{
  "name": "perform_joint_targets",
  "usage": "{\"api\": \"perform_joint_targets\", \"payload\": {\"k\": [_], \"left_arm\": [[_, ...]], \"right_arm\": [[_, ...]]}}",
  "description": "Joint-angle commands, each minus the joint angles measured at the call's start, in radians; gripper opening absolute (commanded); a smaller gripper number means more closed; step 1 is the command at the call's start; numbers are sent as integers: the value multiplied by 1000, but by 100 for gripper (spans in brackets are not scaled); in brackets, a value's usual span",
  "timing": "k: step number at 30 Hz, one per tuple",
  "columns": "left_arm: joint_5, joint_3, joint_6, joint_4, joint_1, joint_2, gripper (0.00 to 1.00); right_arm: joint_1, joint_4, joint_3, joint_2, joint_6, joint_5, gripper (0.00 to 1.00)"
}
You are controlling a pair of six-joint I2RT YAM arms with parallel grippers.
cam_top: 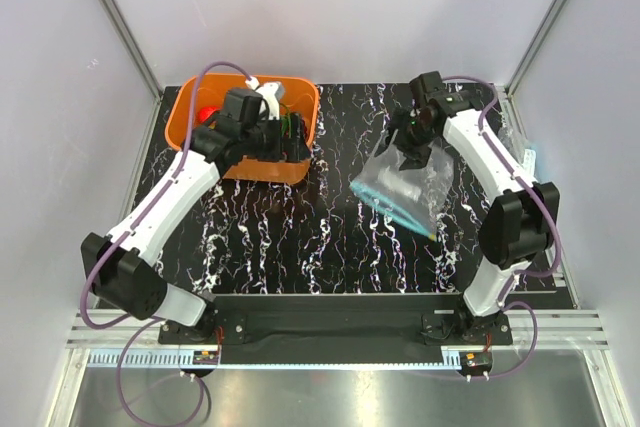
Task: Place the food in the zip-top bag and seal the zipper
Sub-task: Pick up the zipper food storage bag at the corner of the board.
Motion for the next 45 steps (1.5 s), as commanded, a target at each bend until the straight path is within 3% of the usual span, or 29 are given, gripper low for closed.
{"api": "perform_joint_targets", "payload": {"k": [1, 3, 8, 10, 15, 19, 23, 26, 32, 45], "left_arm": [[23, -9, -25, 78, -24, -36, 99], [9, -20, -27, 77, -25, -48, 99], [-11, -20, -18, 78, -24, -65, 99], [-10, -12, -28, 78, -25, -65, 99], [9, -34, -79, 115, -24, -82, 99], [24, -2, -67, 94, -11, -67, 99], [17, 11, -67, 75, -7, -47, 99], [29, -3, -70, 97, -7, -50, 99], [6, -11, -33, 98, -4, -59, 99], [63, -37, -50, 109, 79, -74, 99]], "right_arm": [[22, -61, 62, -26, -92, -109, 77], [22, -35, 36, -58, -219, -77, 77], [22, 128, -209, -274, -564, -199, 62], [22, 140, -289, -322, -620, -201, 57], [28, 273, -511, -452, -750, -330, 65], [65, 332, -653, -549, -783, -251, 65], [90, 347, -694, -545, -824, -197, 60], [105, 387, -730, -560, -890, -143, 72], [150, 398, -743, -486, -1006, -41, 75], [212, 519, -739, -266, -1057, 20, 73]]}}
